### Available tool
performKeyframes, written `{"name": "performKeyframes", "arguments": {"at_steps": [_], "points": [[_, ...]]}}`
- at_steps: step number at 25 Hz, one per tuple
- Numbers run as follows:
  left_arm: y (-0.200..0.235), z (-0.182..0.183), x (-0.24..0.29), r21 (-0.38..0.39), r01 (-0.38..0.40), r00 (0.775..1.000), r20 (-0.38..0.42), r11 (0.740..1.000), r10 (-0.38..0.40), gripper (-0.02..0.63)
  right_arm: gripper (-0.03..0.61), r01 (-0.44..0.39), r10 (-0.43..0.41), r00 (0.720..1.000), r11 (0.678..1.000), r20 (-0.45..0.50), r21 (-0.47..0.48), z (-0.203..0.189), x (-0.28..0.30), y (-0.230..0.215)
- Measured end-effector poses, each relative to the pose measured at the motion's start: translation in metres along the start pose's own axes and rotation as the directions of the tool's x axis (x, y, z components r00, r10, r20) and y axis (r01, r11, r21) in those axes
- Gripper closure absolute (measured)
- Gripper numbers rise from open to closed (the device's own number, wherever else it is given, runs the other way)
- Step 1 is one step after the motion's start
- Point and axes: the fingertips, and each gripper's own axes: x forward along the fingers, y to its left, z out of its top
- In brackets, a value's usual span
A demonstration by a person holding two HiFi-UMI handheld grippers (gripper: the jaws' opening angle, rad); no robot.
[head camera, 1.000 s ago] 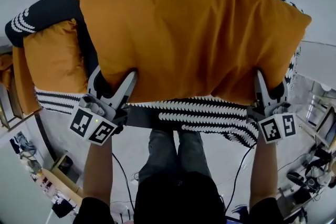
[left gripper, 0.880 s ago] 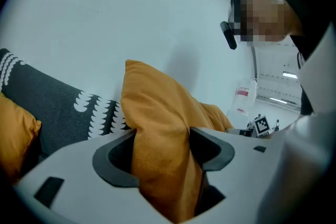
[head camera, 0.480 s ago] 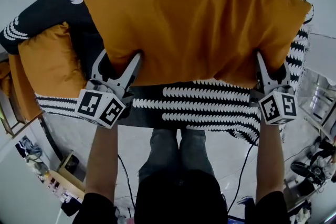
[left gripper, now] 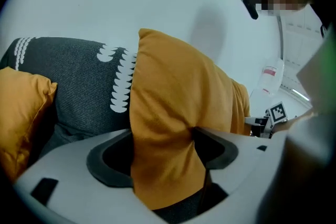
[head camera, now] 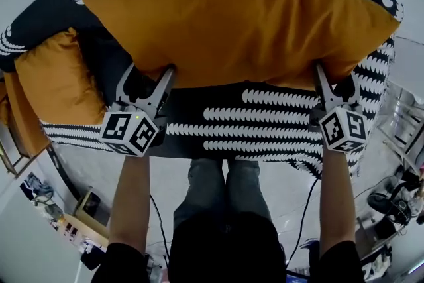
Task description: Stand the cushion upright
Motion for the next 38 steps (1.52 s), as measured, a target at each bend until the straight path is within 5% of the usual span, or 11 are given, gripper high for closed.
{"name": "performKeyframes", "arguments": {"at_steps": [10,17,23,27,29,32,38], "points": [[-0.015,0.012,-0.030,0.025,-0.013,0.999,0.049,1.000,0.012,0.227,0.150,0.090,-0.089,0.992,0.996,0.086,-0.010,0.029,-0.045,0.011],[-0.054,0.070,-0.089,0.026,-0.009,0.992,0.125,1.000,0.005,0.227,0.150,-0.023,0.030,0.992,0.998,0.121,-0.062,0.085,-0.084,0.069],[-0.089,0.146,-0.184,0.044,-0.065,0.972,0.230,0.997,0.053,0.229,0.152,-0.183,0.195,0.960,0.980,0.202,-0.076,0.169,-0.145,0.130],[-0.113,0.182,-0.238,0.012,-0.125,0.940,0.322,0.992,0.115,0.245,0.152,-0.336,0.336,0.913,0.941,0.230,-0.043,0.207,-0.184,0.172],[-0.127,0.195,-0.261,0.004,-0.166,0.912,0.381,0.986,0.152,0.265,0.153,-0.433,0.428,0.873,0.901,0.235,-0.030,0.213,-0.201,0.200],[-0.141,0.203,-0.296,-0.030,-0.211,0.873,0.444,0.977,0.202,0.284,0.241,-0.523,0.528,0.820,0.848,0.219,-0.087,0.210,-0.221,0.235],[-0.113,0.188,-0.393,-0.076,-0.369,0.790,0.499,0.926,0.356,0.284,0.244,-0.684,0.708,0.693,0.705,0.135,-0.186,0.207,-0.237,0.308]]}}
